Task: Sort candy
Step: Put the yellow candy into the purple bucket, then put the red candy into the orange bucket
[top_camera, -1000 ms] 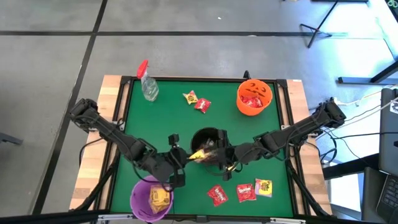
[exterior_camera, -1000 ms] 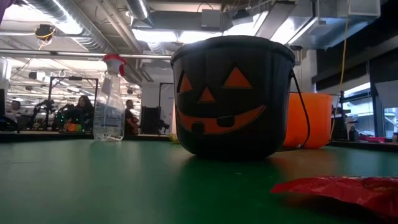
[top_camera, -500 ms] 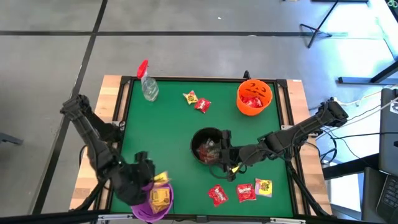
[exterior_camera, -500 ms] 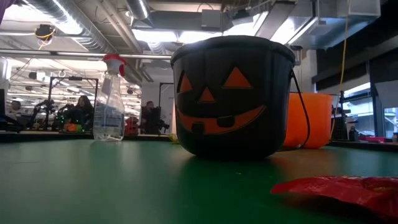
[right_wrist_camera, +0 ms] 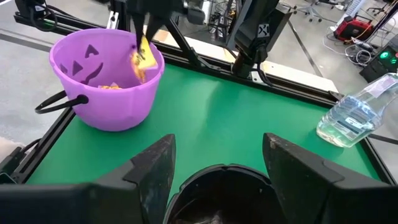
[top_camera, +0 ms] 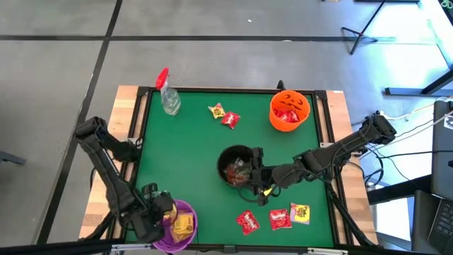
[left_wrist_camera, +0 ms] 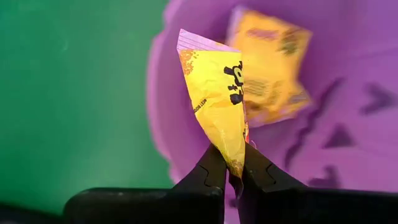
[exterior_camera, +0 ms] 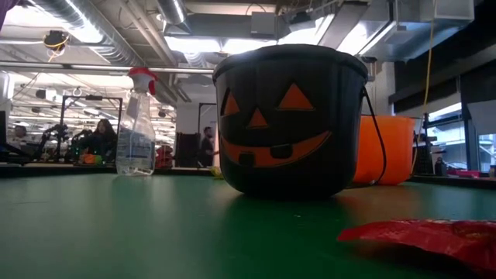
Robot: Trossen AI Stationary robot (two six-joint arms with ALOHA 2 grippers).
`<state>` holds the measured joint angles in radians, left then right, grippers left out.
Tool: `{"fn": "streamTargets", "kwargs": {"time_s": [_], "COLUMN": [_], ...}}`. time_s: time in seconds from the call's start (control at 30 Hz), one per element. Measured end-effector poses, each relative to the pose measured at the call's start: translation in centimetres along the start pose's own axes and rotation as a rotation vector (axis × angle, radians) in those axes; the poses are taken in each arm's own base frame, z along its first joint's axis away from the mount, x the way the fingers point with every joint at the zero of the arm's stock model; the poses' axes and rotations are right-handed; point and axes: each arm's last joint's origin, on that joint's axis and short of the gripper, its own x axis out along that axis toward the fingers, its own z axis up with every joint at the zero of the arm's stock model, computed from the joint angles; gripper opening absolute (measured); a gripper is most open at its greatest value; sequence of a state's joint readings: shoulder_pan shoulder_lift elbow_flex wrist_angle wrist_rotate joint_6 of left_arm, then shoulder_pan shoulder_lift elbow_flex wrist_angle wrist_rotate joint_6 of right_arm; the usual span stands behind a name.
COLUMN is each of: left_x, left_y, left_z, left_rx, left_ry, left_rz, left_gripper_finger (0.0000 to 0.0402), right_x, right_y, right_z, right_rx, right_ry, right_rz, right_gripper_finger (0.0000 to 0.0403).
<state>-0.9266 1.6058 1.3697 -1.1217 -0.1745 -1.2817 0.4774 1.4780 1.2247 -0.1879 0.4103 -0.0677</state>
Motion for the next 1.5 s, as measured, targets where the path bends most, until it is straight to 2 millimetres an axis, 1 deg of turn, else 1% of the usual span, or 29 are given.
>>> {"fn": "streamTargets", "kwargs": {"time_s": [0.1,0.4,0.7,0.8,0.87,1.0,1.17,1.3,1.43,1.5], "left_x": [0.8,1.0,1.0,1.1,1.1,1.1,1.1,1.0,0.0,-1.2], "left_y": [0.2,2.3,3.4,3.5,3.4,3.1,3.0,2.8,2.2,1.7], "left_z": [0.4,1.8,3.0,3.2,3.2,3.3,3.3,3.4,3.5,3.4], "left_rx": [-0.011,-0.052,-0.059,-0.044,-0.039,-0.001,-0.002,-0.005,-0.009,0.019], "left_ry": [0.031,0.074,0.097,0.094,0.085,0.093,0.092,0.092,0.101,0.011], "left_rz": [0.052,0.212,0.271,0.275,0.262,0.219,0.201,0.181,0.131,0.110], "left_gripper_finger": [0.0000,0.0000,0.0000,0.0000,0.0003,0.0030,0.0088,0.0131,0.0150,0.0149], "right_x": [0.0,0.0,0.0,0.0,-0.1,-1.3,-2.1,-2.7,-3.5,-3.7], "right_y": [0.0,0.0,0.0,0.0,-0.2,-0.8,-1.2,-1.4,-1.6,-1.5], "right_z": [0.0,0.0,0.0,-0.1,0.0,0.5,1.7,2.2,2.3,2.1], "right_rx": [0.000,-0.001,-0.002,-0.009,-0.026,-0.039,-0.025,-0.039,0.005,0.056], "right_ry": [0.001,0.002,0.003,0.005,0.009,0.006,-0.012,0.030,0.125,0.166], "right_rz": [0.000,-0.001,-0.001,-0.004,-0.037,-0.077,-0.073,-0.055,0.036,0.083], "right_gripper_finger": [0.0238,0.0238,0.0238,0.0238,0.0238,0.0238,0.0238,0.0238,0.0238,0.0238]}}
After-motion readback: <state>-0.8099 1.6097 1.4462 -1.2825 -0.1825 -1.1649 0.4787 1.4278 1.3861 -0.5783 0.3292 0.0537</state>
